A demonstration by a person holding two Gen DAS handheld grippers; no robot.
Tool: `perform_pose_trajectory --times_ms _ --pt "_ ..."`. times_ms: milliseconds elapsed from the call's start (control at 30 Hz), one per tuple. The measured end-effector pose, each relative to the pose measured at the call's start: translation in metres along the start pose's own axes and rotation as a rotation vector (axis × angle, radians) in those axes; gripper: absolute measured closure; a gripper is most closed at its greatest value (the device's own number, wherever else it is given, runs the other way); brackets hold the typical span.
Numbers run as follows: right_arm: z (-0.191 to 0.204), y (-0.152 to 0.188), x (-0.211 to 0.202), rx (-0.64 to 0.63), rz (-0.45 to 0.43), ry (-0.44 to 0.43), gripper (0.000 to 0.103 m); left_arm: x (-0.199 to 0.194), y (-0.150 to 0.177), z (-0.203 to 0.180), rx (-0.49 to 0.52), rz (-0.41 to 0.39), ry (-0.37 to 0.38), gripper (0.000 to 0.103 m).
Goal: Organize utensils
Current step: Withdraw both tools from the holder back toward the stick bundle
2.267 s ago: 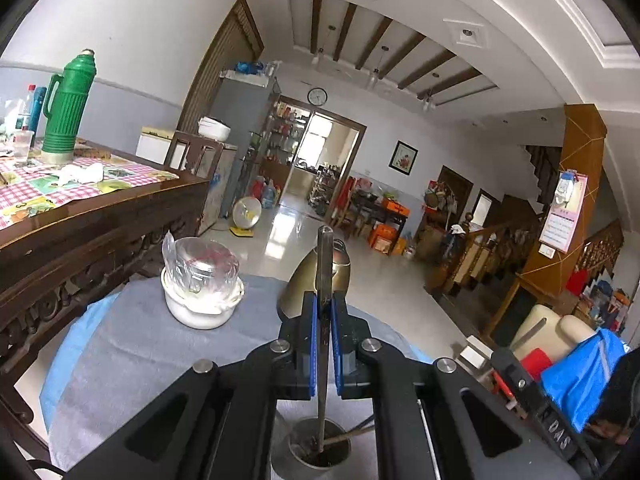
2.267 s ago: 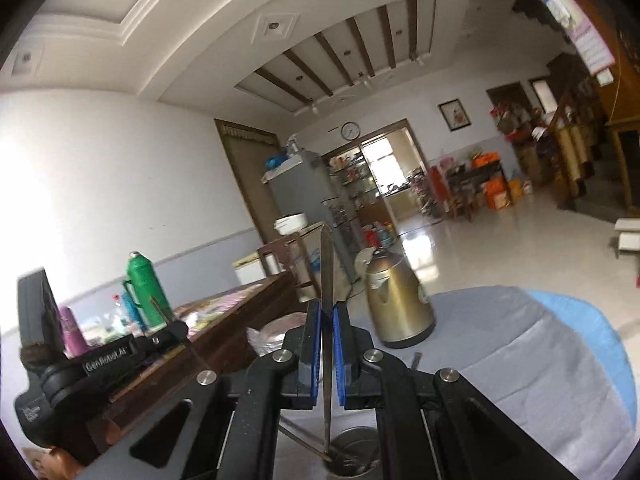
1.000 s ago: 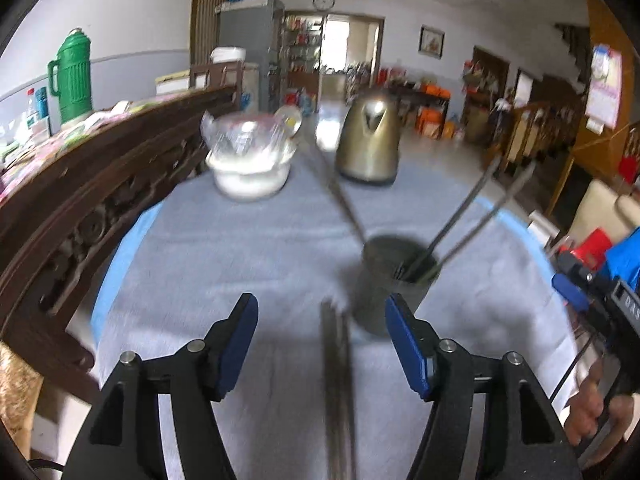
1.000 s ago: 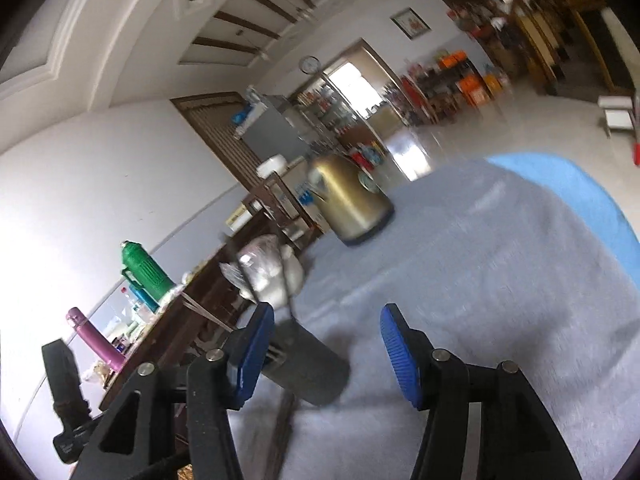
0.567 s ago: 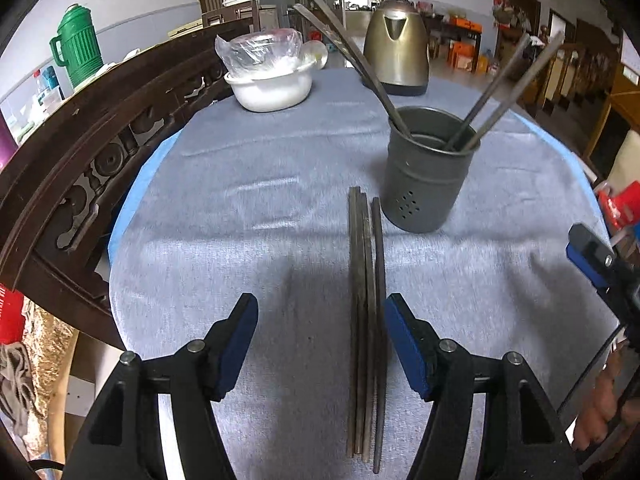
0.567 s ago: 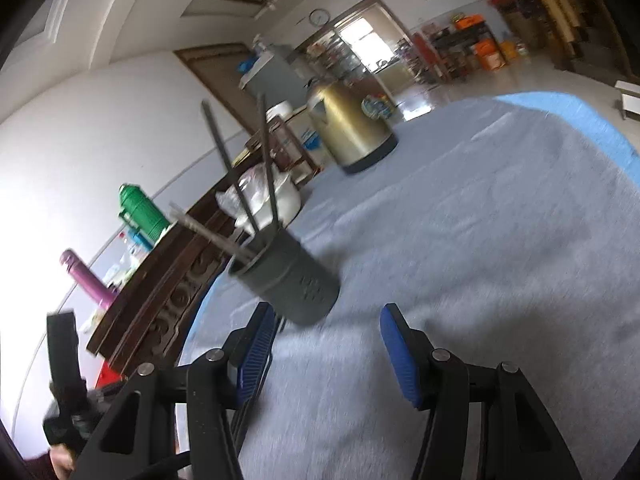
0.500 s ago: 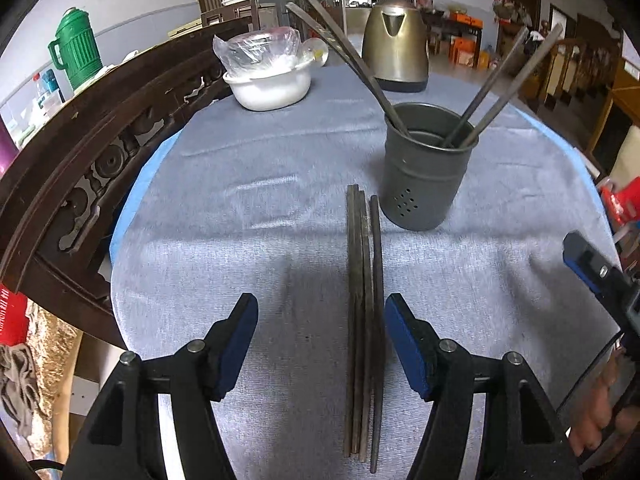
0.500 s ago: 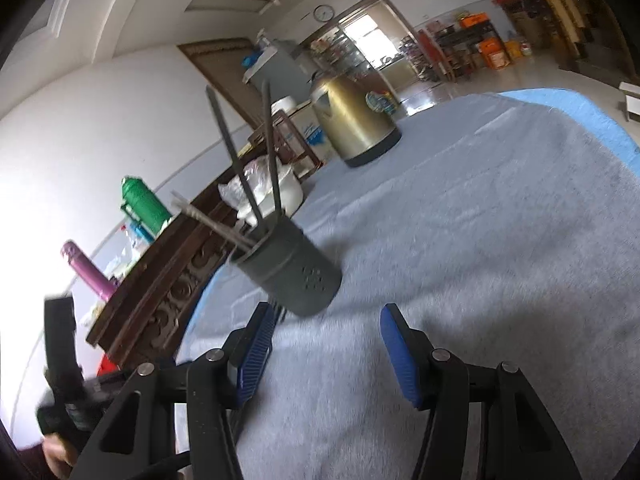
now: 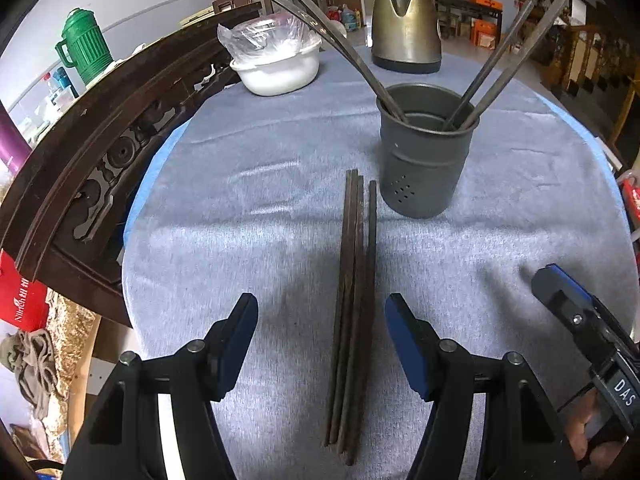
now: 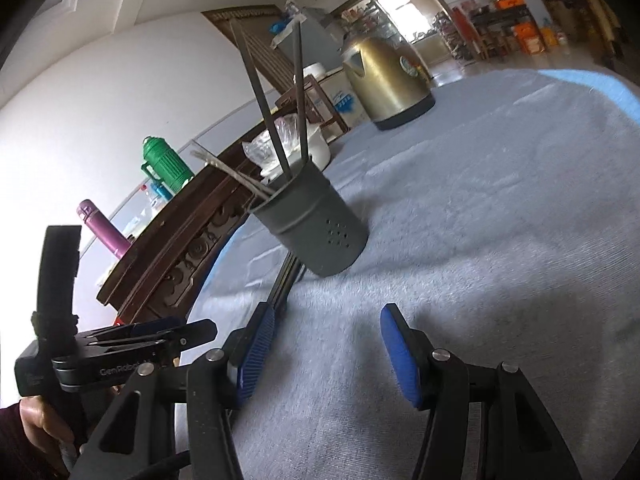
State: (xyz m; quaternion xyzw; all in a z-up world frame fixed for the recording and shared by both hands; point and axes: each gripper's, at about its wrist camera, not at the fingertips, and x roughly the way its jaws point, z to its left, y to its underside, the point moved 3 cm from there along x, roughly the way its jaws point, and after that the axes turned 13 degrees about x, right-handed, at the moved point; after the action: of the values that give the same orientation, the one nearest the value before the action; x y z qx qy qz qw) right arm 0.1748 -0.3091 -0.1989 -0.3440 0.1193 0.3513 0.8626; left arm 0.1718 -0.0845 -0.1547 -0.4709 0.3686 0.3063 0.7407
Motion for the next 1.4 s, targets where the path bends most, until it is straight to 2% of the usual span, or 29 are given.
perform_pose_trajectory --times_ms 233,333,600,900,1233,1400 --pt "-0.001 0.002 0.008 0.004 0.031 -0.038 0.043 -0.006 0.001 0.0 -0.009 0.01 -0.028 0.036" --pt "0.0 0.002 0.006 -0.01 0.016 -0.042 0.043 -0.006 0.005 0.0 -0.016 0.023 -0.023 0.036" --pt "0.016 0.01 0.005 -0.137 -0.039 0.0 0.043 -0.003 0.014 0.005 -0.036 0.026 0.02 0.036" --pt "0.01 0.007 0.001 -0.121 -0.074 0.019 0.043 0.01 -0.002 0.013 -0.051 -0.026 0.112 0.036" --pt "0.002 0.003 0.003 -0.081 -0.092 0.094 0.043 0.014 -0.012 0.026 -0.034 -0.105 0.223 0.036" --pt "0.006 0.006 0.007 -0.091 -0.078 0.2 0.043 0.008 -0.002 0.049 -0.049 -0.159 0.249 0.036"
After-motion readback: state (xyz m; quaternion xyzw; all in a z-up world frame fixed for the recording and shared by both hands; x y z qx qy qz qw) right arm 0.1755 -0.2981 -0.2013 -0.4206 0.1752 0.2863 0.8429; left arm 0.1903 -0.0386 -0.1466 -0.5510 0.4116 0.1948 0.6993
